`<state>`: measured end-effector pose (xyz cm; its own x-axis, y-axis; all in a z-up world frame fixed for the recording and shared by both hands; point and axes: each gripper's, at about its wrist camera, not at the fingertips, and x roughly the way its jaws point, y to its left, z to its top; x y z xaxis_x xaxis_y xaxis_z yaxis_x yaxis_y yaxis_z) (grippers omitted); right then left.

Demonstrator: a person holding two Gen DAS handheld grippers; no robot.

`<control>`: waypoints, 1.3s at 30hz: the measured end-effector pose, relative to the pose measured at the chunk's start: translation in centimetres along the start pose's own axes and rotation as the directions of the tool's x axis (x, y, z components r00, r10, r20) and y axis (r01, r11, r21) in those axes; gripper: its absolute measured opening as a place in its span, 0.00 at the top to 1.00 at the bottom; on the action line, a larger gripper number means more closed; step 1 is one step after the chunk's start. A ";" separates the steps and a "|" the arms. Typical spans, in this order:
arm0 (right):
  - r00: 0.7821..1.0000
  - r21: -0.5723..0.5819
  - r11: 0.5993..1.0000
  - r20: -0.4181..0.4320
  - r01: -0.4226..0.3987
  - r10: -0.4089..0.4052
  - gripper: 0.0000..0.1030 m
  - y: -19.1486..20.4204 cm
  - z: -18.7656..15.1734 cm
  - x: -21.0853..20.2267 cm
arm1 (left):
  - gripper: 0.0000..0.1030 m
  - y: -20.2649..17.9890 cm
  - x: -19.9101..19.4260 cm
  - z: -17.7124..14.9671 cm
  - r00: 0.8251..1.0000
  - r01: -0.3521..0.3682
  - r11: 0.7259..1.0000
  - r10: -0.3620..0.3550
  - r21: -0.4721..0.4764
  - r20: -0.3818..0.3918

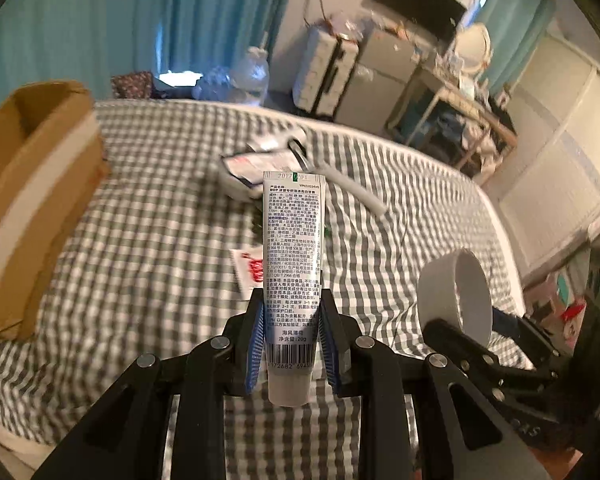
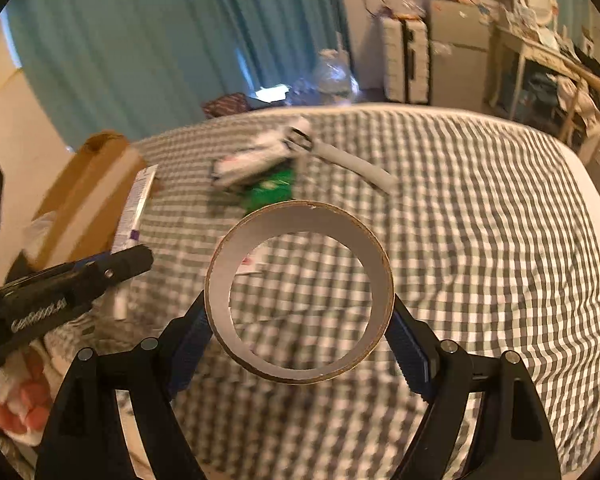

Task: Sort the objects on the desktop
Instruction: 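Carry the toothpaste tube and tape roll to the cardboard box and release both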

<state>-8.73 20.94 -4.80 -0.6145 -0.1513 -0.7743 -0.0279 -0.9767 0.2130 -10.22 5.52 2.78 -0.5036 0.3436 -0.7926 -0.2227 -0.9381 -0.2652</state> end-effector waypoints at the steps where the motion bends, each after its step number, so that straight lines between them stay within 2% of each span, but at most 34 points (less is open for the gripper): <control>1: 1.000 -0.009 1.000 0.006 -0.014 0.014 0.21 0.7 0.1 -0.6 | 0.75 0.9 -1.6 -0.1 1.000 0.008 1.000 -0.008 -0.012 0.016; 5: 0.994 -0.037 0.994 0.032 -0.104 0.105 0.21 4.2 0.9 -2.8 | 0.75 3.5 -5.6 0.2 0.997 -0.003 0.999 0.006 -0.035 0.081; 9: 0.985 -0.112 0.982 0.063 -0.151 0.158 0.21 8.8 2.3 -4.8 | 0.75 6.9 -9.6 1.2 0.988 -0.019 0.996 0.032 -0.086 0.148; 12: 0.975 -0.173 0.964 0.062 -0.201 0.214 0.21 13.0 4.2 -4.9 | 0.75 10.2 -12.8 2.2 0.977 -0.013 0.991 0.041 -0.136 0.207; 17: 0.960 -0.278 0.930 0.072 -0.242 0.272 0.21 20.3 7.4 -4.2 | 0.75 16.0 -15.9 4.1 0.964 -0.031 0.978 0.084 -0.208 0.252; 21: 0.940 -0.302 0.902 0.045 -0.310 0.338 0.21 25.7 10.0 -1.7 | 0.75 21.1 -16.5 5.7 0.959 -0.092 0.966 0.151 -0.242 0.239; 24: 0.930 -0.298 0.889 0.014 -0.347 0.367 0.20 29.4 12.2 2.0 | 0.75 24.1 -15.8 6.8 0.955 -0.152 0.960 0.204 -0.236 0.215; 30: 0.919 -0.219 0.892 -0.078 -0.394 0.387 0.20 34.4 15.6 10.0 | 0.75 30.3 -11.7 8.5 0.954 -0.212 0.933 0.262 -0.292 0.144; 32: 0.910 -0.154 0.898 -0.110 -0.413 0.400 0.19 35.4 16.7 12.5 | 0.60 31.6 -10.5 8.6 0.951 -0.223 0.921 0.277 -0.320 0.135; 33: 0.912 -0.125 0.905 -0.118 -0.406 0.393 0.17 35.9 17.2 13.3 | 0.25 32.3 -9.8 8.6 0.947 -0.249 0.907 0.302 -0.341 0.111; 34: 0.921 -0.112 0.916 -0.120 -0.384 0.371 0.06 36.0 17.5 13.7 | 0.07 32.9 -9.6 8.8 0.941 -0.274 0.892 0.326 -0.359 0.093; 35: 0.932 -0.106 0.928 -0.114 -0.356 0.344 0.00 36.1 17.7 13.8 | 0.07 33.1 -9.5 8.5 0.935 -0.284 0.883 0.342 -0.374 0.098; 36: 0.944 -0.108 0.939 -0.090 -0.326 0.318 0.00 36.1 18.0 13.8 | 0.06 33.3 -9.5 8.3 0.931 -0.282 0.879 0.347 -0.385 0.110; 39: 0.937 -0.109 0.930 -0.059 -0.350 0.345 0.00 35.0 17.8 12.6 | 0.06 33.4 -9.7 7.5 0.936 -0.268 0.865 0.339 -0.424 0.100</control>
<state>-31.48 -12.40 3.47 -0.5390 -0.4877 -0.6868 0.2751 -0.8725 0.4037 -19.03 -28.83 5.76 -0.6299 0.0082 -0.7767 0.2958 -0.9221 -0.2496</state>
